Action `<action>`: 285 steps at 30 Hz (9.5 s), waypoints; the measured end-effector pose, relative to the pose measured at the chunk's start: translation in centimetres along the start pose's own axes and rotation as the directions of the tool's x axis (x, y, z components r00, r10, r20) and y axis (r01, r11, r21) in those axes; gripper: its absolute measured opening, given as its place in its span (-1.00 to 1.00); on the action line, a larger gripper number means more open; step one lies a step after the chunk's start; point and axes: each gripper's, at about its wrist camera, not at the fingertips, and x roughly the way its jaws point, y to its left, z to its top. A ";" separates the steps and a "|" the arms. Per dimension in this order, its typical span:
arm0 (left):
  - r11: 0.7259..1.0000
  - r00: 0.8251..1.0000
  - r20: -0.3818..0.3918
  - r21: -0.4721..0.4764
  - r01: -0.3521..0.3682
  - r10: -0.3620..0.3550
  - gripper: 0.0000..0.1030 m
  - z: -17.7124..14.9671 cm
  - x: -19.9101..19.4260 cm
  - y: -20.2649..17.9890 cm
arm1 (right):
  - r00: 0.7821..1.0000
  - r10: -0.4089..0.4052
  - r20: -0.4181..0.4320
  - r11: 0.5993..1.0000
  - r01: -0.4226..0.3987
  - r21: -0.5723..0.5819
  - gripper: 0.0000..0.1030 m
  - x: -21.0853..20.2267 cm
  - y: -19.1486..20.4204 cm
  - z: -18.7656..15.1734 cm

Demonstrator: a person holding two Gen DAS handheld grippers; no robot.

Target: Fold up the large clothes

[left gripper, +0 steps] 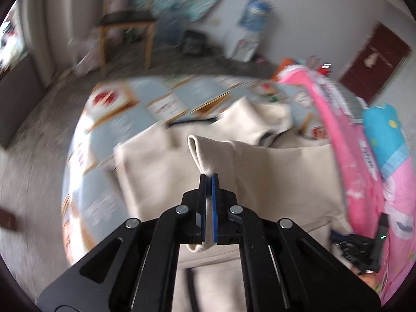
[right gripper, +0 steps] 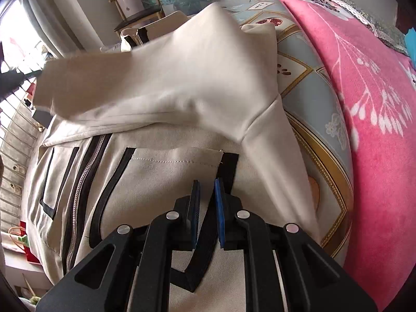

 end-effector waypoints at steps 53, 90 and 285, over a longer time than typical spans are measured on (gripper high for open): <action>0.993 0.999 -0.039 0.115 0.008 -0.004 -0.62 -3.5 5.7 2.5 | 0.989 -0.130 0.077 0.987 0.137 -0.088 -0.28 4.5 2.5 14.4; 0.904 0.979 -0.012 0.386 -0.183 0.204 0.60 -26.3 -2.0 -7.3 | 0.985 -0.158 0.073 0.987 0.156 0.031 0.60 -3.9 9.9 -11.5; 0.984 0.994 -0.044 0.151 -0.089 0.097 -0.65 -35.0 -9.9 3.2 | 0.973 -0.212 0.091 0.930 0.173 0.326 -0.54 -10.6 -1.0 -21.3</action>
